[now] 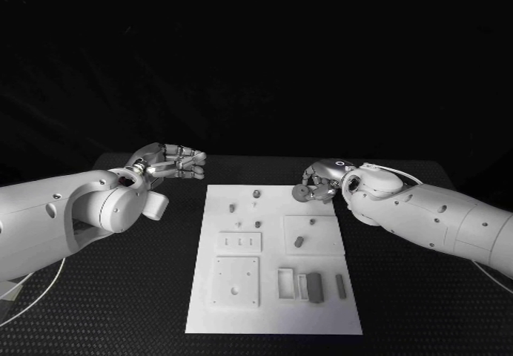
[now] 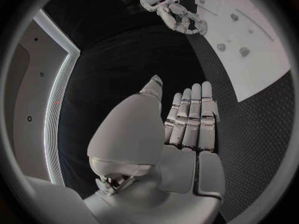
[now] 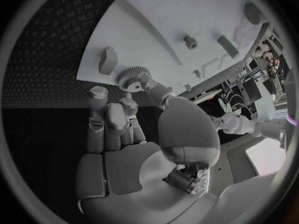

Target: Assemble the parts on the task board

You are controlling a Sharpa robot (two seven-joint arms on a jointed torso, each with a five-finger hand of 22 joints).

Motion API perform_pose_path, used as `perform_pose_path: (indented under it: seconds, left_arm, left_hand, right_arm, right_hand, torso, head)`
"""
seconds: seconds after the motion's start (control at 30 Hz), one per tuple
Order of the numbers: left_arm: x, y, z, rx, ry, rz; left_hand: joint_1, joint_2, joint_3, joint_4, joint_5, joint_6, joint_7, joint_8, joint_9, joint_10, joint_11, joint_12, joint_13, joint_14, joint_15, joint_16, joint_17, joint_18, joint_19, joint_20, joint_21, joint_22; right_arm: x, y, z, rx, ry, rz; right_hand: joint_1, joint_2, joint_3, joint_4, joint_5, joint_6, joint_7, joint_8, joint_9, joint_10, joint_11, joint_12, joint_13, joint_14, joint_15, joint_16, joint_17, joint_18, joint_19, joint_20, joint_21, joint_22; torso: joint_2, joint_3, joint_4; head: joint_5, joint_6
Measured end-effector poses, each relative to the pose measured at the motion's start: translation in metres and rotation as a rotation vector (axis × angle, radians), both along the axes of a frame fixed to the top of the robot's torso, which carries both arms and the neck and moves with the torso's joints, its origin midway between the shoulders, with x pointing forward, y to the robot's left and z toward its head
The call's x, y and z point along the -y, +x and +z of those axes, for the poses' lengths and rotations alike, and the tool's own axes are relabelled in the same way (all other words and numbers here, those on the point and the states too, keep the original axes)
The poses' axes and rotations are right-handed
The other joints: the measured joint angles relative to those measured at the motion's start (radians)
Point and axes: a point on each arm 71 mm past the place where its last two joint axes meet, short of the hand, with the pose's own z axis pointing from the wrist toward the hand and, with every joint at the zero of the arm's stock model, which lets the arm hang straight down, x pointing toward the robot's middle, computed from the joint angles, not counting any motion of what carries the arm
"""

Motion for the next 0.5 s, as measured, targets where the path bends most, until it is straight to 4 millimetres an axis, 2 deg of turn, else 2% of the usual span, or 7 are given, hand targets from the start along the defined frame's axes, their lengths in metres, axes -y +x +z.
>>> perform_pose_path:
  seconds: [0.23,0.5]
  left_arm:
    - [0.0003,-0.0002,0.0001,0.000,0.000,-0.001]
    - [0.0005,-0.0002,0.0001,0.000,0.000,-0.002]
  left_hand:
    - [0.000,0.000,0.000,0.000,0.000,0.000,0.000,0.000,0.000,0.000,0.000,0.000,0.000,0.000,0.000,0.000,0.000,0.000,0.000,0.000,0.000,0.000]
    - [0.000,0.000,0.000,0.000,0.000,0.000,0.000,0.000,0.000,0.000,0.000,0.000,0.000,0.000,0.000,-0.004,0.000,-0.001,0.000,0.000,0.000,0.000]
  right_arm:
    - [-0.0008,0.0006,-0.0021,-0.016,-0.004,0.001]
    - [-0.0022,0.0012,-0.0032,-0.026,-0.003,0.002]
  right_hand:
    - [-0.004,0.004,-0.003,-0.003,0.000,0.000,0.001,0.000,0.000,0.000,0.000,0.000,0.000,0.000,0.000,0.000,0.000,0.000,-0.001,0.001,0.000,0.000]
    - [-0.011,0.007,-0.006,-0.006,0.000,0.003,0.011,0.000,-0.002,0.000,0.000,0.000,0.000,0.000,0.000,0.000,0.000,0.000,-0.002,0.002,0.004,0.000]
  torso:
    - [0.000,0.0010,-0.0006]
    - [-0.001,0.0010,-0.0008]
  head:
    - [0.000,-0.003]
    - [-0.001,-0.005]
